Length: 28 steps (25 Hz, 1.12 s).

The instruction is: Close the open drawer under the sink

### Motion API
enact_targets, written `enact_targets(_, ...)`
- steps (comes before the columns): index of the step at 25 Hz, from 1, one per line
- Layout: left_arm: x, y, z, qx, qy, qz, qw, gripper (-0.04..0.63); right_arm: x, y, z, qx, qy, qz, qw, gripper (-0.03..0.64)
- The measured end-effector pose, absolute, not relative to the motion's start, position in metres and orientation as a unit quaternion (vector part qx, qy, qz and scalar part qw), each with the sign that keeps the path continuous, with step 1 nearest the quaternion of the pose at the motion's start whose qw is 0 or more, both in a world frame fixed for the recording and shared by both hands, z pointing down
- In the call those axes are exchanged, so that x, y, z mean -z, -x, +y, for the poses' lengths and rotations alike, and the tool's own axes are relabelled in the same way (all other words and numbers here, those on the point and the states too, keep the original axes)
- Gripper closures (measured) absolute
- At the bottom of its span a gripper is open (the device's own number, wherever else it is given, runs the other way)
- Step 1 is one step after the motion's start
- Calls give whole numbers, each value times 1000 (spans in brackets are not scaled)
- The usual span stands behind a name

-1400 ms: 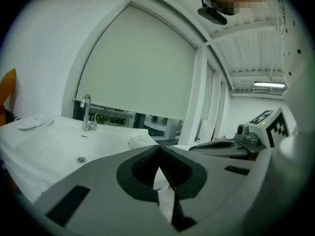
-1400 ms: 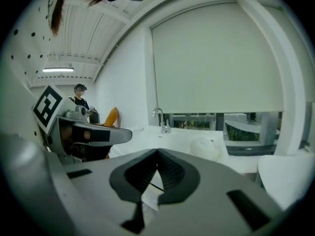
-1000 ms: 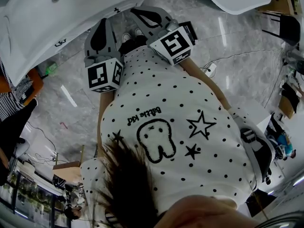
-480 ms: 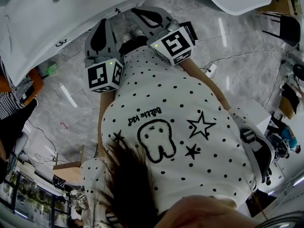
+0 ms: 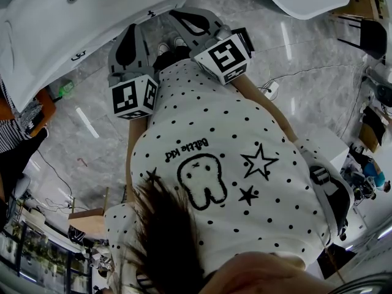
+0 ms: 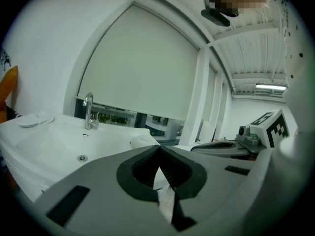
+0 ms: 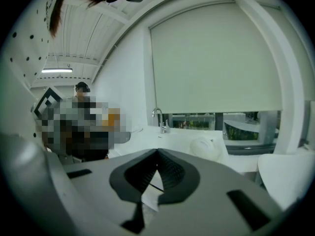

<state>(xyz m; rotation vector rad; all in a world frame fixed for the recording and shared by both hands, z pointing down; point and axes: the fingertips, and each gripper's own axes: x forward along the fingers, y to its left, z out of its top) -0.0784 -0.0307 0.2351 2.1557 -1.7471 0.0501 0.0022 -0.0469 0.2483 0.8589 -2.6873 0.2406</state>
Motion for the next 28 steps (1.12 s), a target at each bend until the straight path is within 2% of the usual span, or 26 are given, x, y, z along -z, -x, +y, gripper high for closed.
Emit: enact_targets(28, -235, 75, -32, -19, -768, -614, 180, 591, -247, 2, -42, -76, -286, -943, 156, 603)
